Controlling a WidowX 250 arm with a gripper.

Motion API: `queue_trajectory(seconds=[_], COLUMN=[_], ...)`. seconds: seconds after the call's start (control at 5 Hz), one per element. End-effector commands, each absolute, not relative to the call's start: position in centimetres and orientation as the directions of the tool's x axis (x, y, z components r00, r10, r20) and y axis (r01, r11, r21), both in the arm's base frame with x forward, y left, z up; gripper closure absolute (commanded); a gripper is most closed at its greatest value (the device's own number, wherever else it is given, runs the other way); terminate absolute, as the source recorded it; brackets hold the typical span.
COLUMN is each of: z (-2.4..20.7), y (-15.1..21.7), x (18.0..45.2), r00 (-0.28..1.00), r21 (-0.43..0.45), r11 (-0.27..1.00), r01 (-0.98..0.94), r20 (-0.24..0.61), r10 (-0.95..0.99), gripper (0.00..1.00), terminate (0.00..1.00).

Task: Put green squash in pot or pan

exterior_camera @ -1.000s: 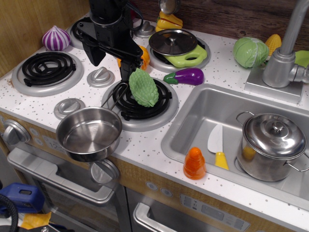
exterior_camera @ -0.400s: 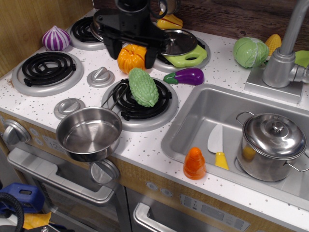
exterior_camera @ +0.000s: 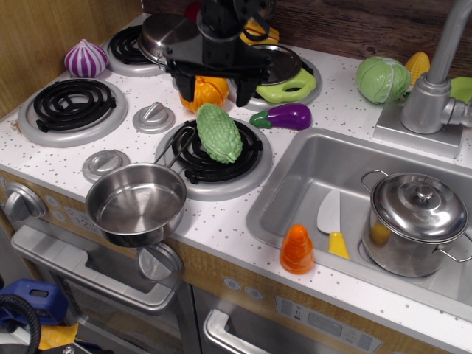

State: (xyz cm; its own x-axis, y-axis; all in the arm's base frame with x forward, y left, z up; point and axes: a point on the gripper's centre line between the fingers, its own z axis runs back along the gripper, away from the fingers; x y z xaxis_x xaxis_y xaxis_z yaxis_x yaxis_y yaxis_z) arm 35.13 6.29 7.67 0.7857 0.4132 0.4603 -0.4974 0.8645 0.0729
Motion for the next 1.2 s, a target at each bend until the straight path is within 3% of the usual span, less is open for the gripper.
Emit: queue_trajectory(seconds=[0.0, 0.8, 1.0], z=[7.9, 4.6, 4.5], y=[6.2, 5.0, 4.9], x=[35.3, 34.9, 35.0], r00=[0.749, 0.738, 0.736], r21=[0.019, -0.095, -0.092], r11=[0.855, 0.849, 0.844], r01=[-0.519, -0.519, -0.529], r20=[0.492, 0.451, 0.445], r10=[0.444, 0.502, 0.51], gripper=[0.0, 0.0, 1.0], terminate=[0.0, 0.0, 0.0])
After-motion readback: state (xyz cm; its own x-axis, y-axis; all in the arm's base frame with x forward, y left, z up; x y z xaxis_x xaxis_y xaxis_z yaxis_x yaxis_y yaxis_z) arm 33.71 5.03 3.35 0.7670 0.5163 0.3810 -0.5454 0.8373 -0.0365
